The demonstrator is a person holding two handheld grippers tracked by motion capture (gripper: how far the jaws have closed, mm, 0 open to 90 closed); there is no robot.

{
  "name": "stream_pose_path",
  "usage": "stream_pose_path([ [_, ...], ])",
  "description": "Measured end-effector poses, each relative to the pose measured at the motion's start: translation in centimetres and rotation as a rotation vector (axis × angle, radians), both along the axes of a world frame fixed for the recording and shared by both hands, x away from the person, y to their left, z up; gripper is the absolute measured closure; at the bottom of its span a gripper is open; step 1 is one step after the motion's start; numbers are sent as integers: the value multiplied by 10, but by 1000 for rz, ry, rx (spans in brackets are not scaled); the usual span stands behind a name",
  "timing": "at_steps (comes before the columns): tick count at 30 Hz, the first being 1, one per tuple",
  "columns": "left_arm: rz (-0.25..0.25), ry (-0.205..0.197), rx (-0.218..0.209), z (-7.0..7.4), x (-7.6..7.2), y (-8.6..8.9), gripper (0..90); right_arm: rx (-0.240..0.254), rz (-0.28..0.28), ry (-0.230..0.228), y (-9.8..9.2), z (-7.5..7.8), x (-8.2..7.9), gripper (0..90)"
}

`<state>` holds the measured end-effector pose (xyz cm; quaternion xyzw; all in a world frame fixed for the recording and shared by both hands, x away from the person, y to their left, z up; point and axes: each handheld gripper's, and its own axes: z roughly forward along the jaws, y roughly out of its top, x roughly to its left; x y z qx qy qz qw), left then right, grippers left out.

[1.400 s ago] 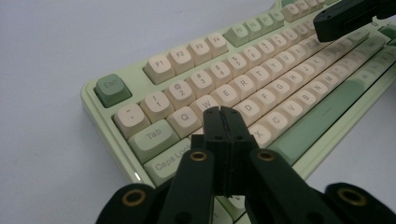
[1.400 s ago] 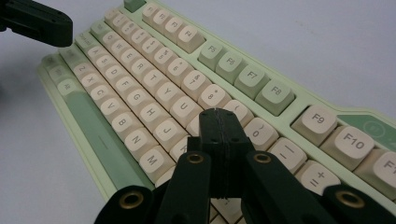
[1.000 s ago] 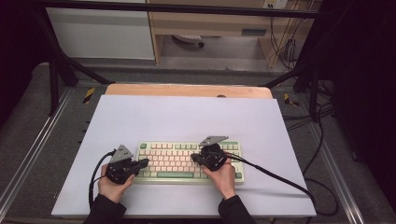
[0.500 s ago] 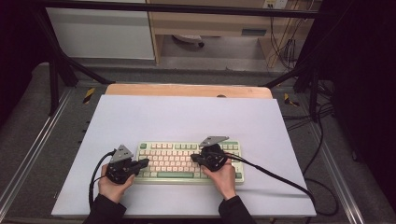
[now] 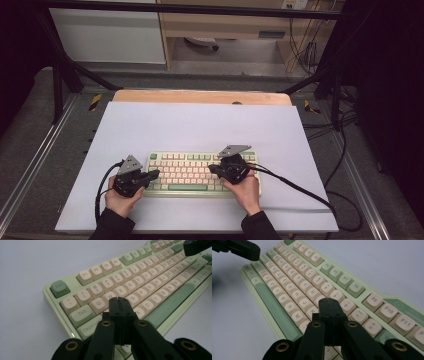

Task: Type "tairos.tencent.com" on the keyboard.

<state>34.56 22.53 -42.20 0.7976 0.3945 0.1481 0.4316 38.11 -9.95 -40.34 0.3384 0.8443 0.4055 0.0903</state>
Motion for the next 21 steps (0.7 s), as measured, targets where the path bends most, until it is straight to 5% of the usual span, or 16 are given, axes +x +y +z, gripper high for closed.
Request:
stream_pose_path([
  [21,-20,-6,13,6,3,-14,900,5,0,14,-30,-1,-14,900],
])
